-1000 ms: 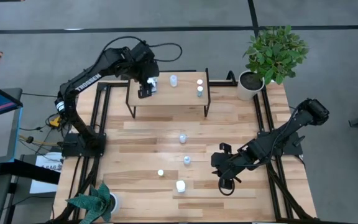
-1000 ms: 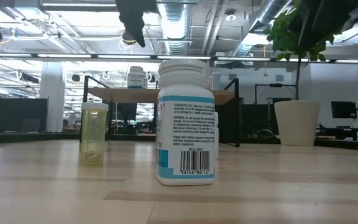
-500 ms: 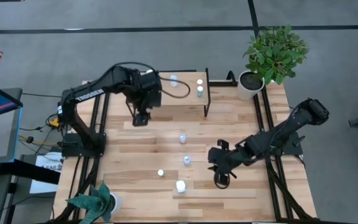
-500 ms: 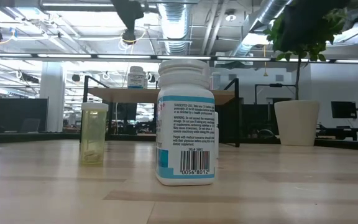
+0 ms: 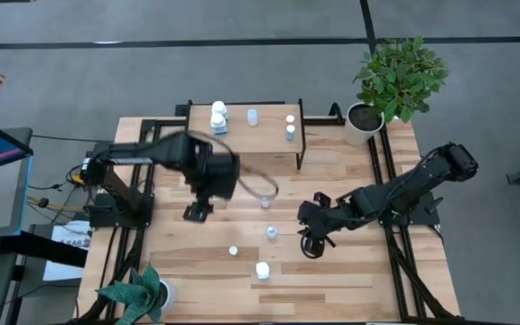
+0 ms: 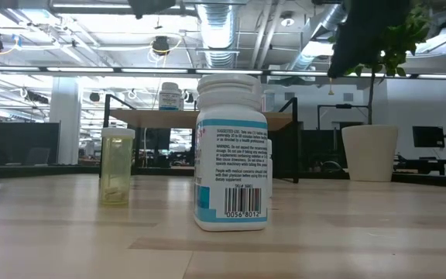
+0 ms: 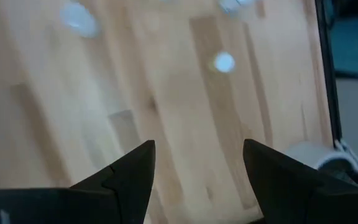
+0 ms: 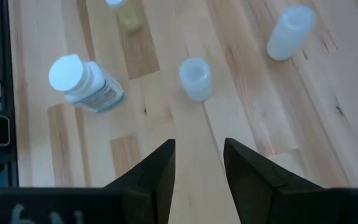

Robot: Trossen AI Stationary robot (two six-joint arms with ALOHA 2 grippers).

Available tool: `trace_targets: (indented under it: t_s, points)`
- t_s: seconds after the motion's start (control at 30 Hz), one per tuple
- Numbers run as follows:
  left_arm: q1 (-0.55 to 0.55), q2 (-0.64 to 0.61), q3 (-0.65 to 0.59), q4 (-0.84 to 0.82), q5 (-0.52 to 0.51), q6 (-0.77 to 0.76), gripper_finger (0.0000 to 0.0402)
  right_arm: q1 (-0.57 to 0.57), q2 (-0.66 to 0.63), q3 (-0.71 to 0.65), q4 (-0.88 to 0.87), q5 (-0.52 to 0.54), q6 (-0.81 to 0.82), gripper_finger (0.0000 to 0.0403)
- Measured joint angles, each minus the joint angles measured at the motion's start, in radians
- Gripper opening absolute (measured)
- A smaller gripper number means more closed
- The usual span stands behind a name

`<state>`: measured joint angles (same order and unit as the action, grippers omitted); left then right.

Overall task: Pick and place medicine bottles onto shelf by color
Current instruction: Put the yellow pill bottle on the shelf

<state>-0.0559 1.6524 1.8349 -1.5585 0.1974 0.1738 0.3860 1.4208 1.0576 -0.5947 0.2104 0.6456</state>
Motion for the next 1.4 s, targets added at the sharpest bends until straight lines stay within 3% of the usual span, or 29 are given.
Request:
trace_targets:
  t_s: [0.43,0.57,0.77,0.97,1.2,1.4]
  points:
    - [-0.222,0.001,-0.421,0.381,-0.009,-0.095,0.0229,0.021,0.000,0.000,-0.034,-0.001,0.000,0.0159]
    - [-0.251,0.001,-0.548,0.504,-0.080,-0.163,0.0229,0.051,0.000,0.000,-0.033,-0.001,0.000,0.0159]
    - [-0.293,0.001,-0.716,0.821,-0.182,-0.236,0.0229,0.097,0.000,0.000,-0.034,-0.001,0.000,0.0159]
    - [-0.337,0.001,-0.777,0.908,-0.181,-0.290,0.0229,0.125,0.000,0.000,-0.034,-0.001,0.000,0.0159]
    - [-0.357,0.001,-0.797,1.031,-0.283,-0.294,0.0229,0.132,0.000,0.000,-0.033,-0.001,0.000,0.0159]
    - [-0.357,0.001,-0.797,1.068,-0.271,-0.286,0.0229,0.130,0.000,0.000,-0.033,-0.001,0.000,0.0159]
